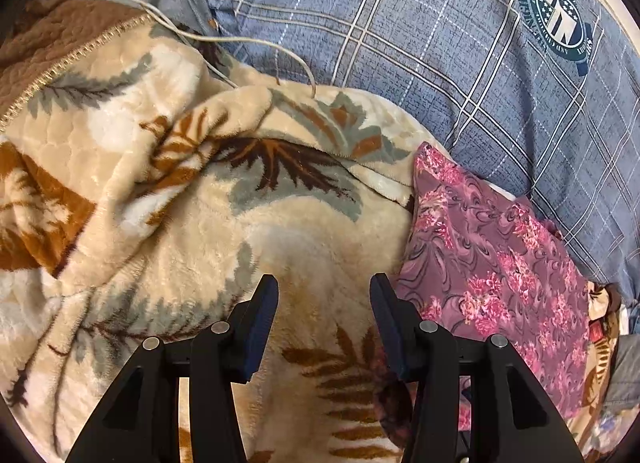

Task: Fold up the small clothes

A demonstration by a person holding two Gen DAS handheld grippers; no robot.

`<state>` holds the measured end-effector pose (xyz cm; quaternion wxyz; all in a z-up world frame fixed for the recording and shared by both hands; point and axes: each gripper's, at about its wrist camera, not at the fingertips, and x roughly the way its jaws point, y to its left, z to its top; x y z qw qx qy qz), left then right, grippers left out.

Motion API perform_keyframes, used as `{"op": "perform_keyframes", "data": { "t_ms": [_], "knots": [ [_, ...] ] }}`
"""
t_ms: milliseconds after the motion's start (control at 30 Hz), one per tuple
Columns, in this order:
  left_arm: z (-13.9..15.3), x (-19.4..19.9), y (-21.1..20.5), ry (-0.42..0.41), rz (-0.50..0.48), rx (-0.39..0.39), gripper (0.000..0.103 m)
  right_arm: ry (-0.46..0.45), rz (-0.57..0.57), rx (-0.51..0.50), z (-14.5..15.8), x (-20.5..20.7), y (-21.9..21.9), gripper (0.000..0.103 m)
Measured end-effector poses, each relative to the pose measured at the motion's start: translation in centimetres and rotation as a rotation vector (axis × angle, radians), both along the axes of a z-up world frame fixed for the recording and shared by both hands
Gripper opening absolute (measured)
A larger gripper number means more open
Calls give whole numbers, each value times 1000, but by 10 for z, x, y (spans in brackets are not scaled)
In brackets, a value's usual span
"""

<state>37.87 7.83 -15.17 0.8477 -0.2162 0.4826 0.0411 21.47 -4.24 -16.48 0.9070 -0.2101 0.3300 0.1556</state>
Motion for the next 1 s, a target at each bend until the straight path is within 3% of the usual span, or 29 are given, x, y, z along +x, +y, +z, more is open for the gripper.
{"op": "perform_keyframes", "data": {
  "t_ms": [167,267,367,500,567,600,633,667,767,1000],
  "knots": [
    [-18,41,-1,59,-79,-188,51,20,-2,50,-1,3,-10,10],
    [-28,83,-19,137,-211,-187,51,27,-2,83,0,4,-14,10],
    [-37,118,-32,190,-319,-263,52,41,-2,114,-1,9,-20,10],
    [-54,150,-42,270,-367,-277,52,52,-7,148,-1,12,-26,10],
    [-53,155,-41,255,-381,-306,49,58,-10,158,-1,14,-27,10],
    [-52,158,-41,252,-391,-336,42,61,-10,169,0,14,-29,10],
    [-52,160,-41,250,-404,-372,32,63,-10,176,0,15,-30,10],
    [-51,158,-40,246,-415,-388,12,66,-9,183,1,16,-32,10],
    [-41,153,-41,207,-421,-348,10,57,-13,213,5,15,-37,10],
    [14,121,-53,112,-419,-392,9,25,-57,340,31,8,-64,9]
  ]
}}
